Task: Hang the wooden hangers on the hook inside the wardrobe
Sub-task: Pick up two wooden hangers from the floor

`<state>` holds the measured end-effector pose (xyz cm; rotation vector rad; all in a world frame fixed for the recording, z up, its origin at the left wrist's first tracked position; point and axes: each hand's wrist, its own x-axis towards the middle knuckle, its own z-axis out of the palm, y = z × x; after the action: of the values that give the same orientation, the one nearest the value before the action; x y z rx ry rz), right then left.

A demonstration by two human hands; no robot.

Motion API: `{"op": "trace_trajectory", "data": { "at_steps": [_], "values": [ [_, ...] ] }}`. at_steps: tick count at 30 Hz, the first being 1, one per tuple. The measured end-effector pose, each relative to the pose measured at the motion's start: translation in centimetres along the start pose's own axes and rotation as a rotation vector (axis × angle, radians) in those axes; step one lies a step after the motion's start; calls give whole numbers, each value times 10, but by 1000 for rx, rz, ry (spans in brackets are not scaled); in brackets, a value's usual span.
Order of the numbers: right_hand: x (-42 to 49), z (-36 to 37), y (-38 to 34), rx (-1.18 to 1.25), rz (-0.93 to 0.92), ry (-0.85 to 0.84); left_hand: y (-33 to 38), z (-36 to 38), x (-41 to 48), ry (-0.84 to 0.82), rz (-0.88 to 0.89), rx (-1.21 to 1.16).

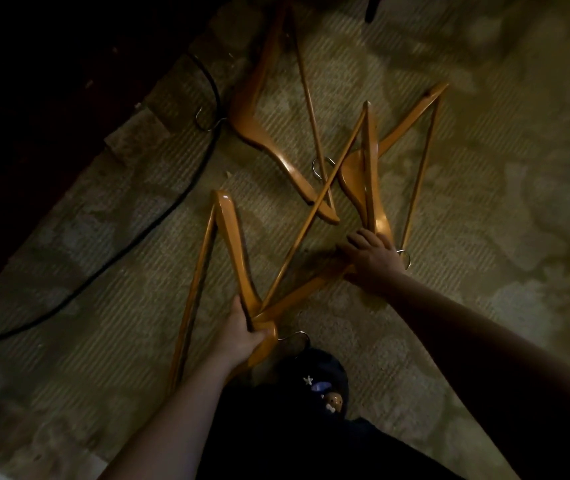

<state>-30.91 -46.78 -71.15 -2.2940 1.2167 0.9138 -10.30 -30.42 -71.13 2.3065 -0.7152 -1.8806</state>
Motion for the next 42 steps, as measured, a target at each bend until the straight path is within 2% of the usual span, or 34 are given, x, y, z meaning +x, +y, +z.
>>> {"op": "trace_trajectory", "data": {
  "at_steps": [6, 12, 14, 20, 26, 32, 34, 37, 42],
  "values": [
    [3, 10, 5, -22, -1, 48, -1, 20, -1, 59, -18, -68],
    [-17, 1, 0, -39, -8, 37, -6, -1, -7, 79, -53, -187],
    [-25, -11, -5, 13, 11, 58, -4, -14, -19, 114, -41, -292],
    [-47, -57, -35, 150, -2, 29, 3, -55, -64, 232, 17, -325],
    [-73, -94, -68, 332, -9, 26, 9, -76, -109, 190, 95, -428],
    [-79, -114, -82, 478, -18, -43, 17, -88, -133, 140, 86, -580],
    [-73, -111, -87, 503, -14, -89, 18, -87, -132, 145, 86, -558],
    [-58, -102, -93, 554, -2, -127, 17, -84, -127, 29, 99, -448],
    [-42, -92, -112, 848, 65, -107, -4, -82, -115, -155, 202, -16]
  ]
}}
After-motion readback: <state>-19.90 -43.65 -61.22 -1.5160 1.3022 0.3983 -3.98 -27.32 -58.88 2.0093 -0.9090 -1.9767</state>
